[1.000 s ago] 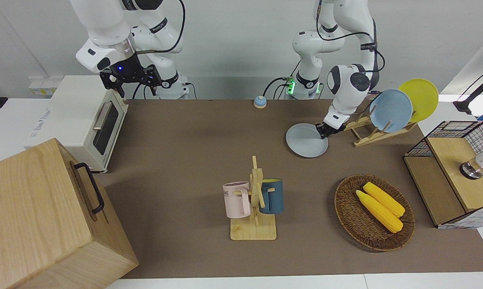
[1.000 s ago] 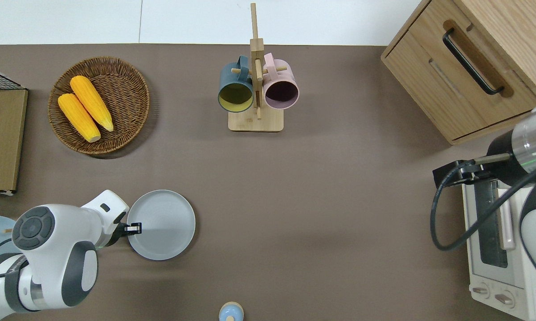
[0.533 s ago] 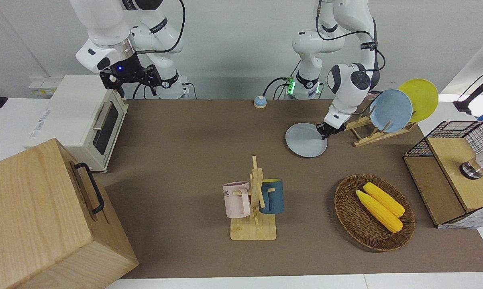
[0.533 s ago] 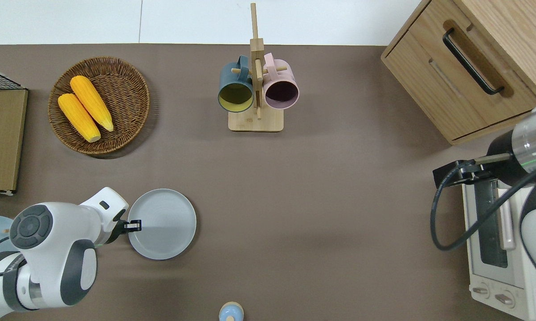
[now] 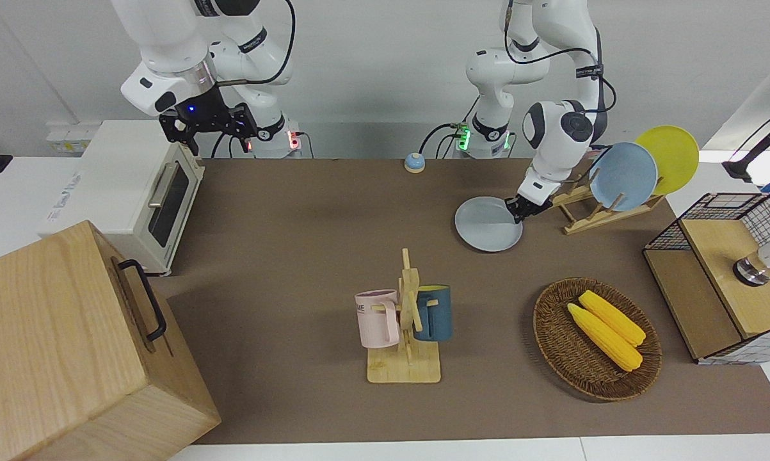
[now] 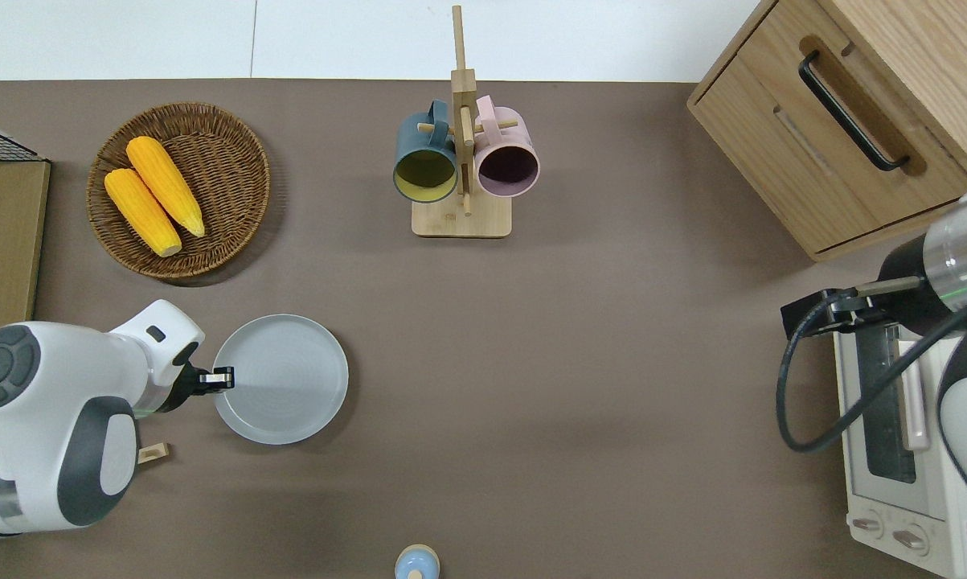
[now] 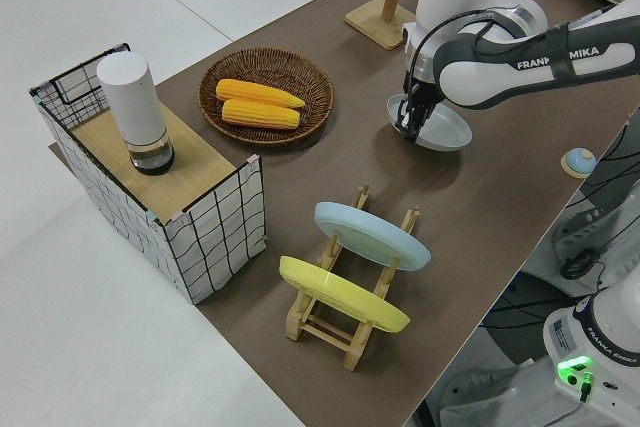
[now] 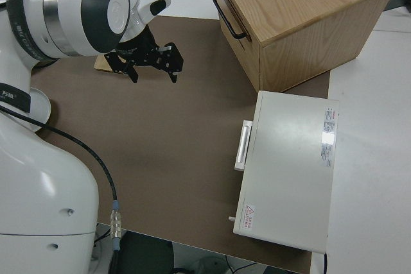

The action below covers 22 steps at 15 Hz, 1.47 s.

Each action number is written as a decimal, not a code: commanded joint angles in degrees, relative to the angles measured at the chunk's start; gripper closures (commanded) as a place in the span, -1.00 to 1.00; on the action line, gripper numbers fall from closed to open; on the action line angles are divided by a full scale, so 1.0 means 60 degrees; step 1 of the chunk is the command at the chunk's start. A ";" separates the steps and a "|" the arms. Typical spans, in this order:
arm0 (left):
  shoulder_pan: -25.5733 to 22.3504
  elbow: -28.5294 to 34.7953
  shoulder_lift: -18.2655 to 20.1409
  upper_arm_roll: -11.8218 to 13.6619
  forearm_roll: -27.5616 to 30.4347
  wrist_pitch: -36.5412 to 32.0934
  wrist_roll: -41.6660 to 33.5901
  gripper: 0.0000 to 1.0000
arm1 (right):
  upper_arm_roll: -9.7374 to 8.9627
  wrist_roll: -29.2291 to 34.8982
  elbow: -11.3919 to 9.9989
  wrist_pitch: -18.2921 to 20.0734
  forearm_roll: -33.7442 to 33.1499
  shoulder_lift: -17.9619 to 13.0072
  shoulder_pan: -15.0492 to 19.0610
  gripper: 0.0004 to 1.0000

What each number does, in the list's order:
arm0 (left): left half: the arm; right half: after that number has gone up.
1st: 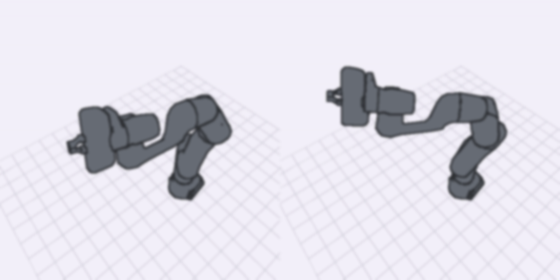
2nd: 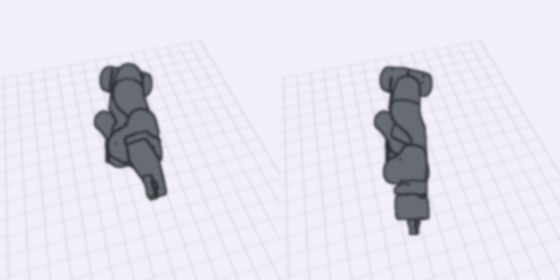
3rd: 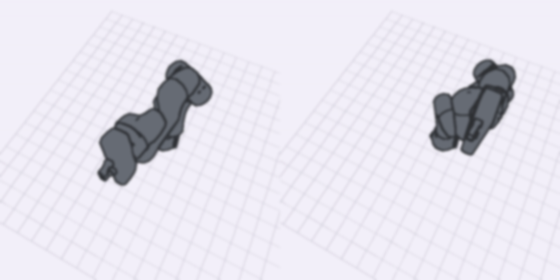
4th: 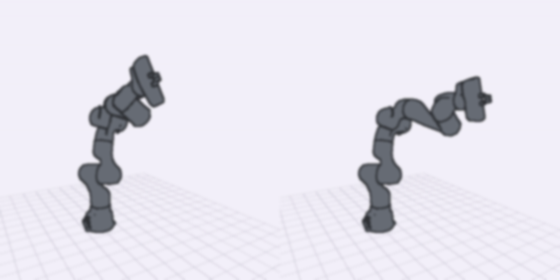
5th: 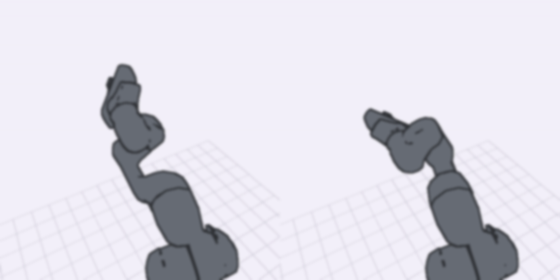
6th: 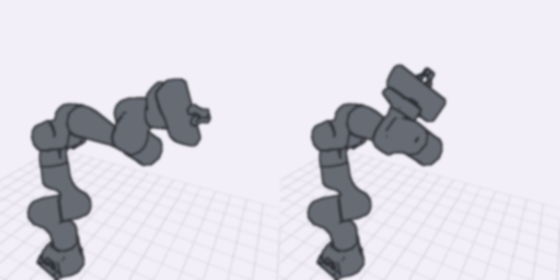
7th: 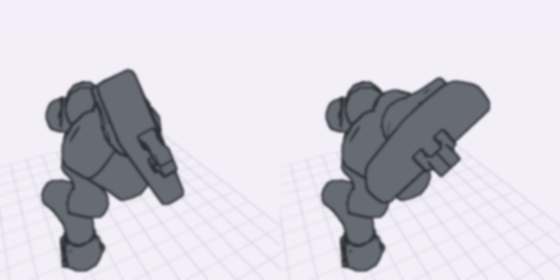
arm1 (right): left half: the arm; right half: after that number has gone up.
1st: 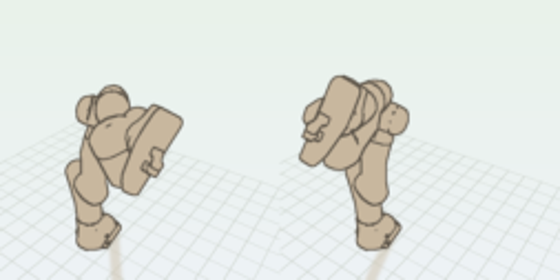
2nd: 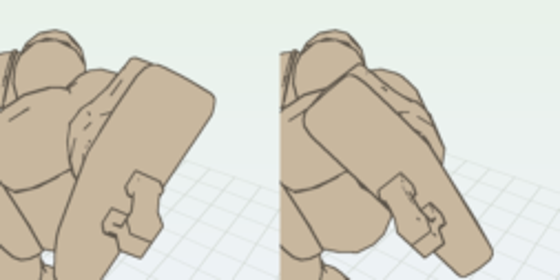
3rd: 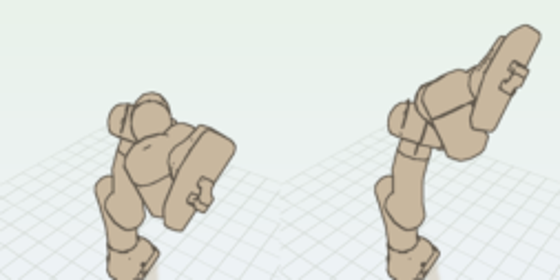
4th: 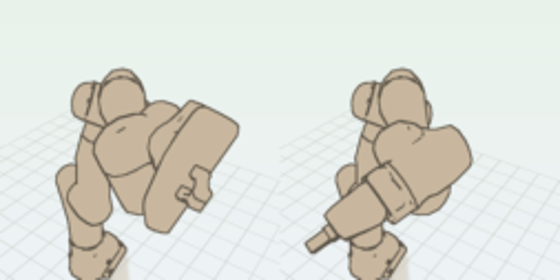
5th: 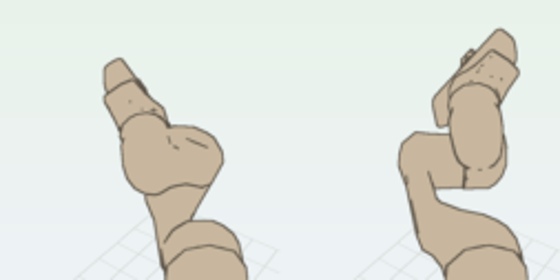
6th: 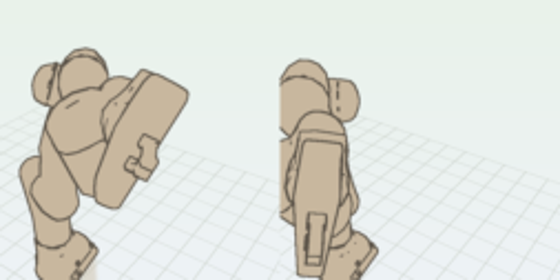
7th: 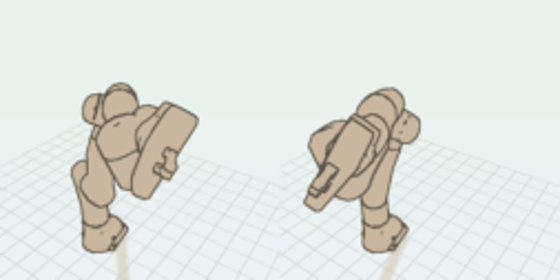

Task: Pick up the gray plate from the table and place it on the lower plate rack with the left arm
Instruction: 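Lift the gray plate with the left gripper toward the wooden rack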

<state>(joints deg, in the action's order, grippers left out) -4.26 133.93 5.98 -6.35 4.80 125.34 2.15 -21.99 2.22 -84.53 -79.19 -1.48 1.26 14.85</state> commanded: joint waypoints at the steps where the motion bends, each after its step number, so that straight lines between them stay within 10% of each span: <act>1: -0.0066 -0.1430 -0.0044 0.0019 0.0005 -0.1623 0.0095 1.00 | -0.0202 0.0113 0.0069 0.0103 -0.0061 -0.0019 0.0220 -0.97; 14: -0.0036 -0.4831 0.0000 0.0019 -0.0873 -0.5653 0.0228 1.00 | -0.0202 0.0113 0.0069 0.0103 -0.0061 -0.0019 0.0220 -0.97; 22: 0.0095 -0.4891 -0.0058 -0.0464 -0.3521 -0.6870 0.0243 1.00 | -0.0202 0.0113 0.0069 0.0103 -0.0061 -0.0019 0.0220 -0.97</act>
<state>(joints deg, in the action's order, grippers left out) -4.53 105.76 6.25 -8.04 -9.38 87.28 2.52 -21.99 2.22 -84.53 -79.19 -1.48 1.26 14.85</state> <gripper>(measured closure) 0.965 0.013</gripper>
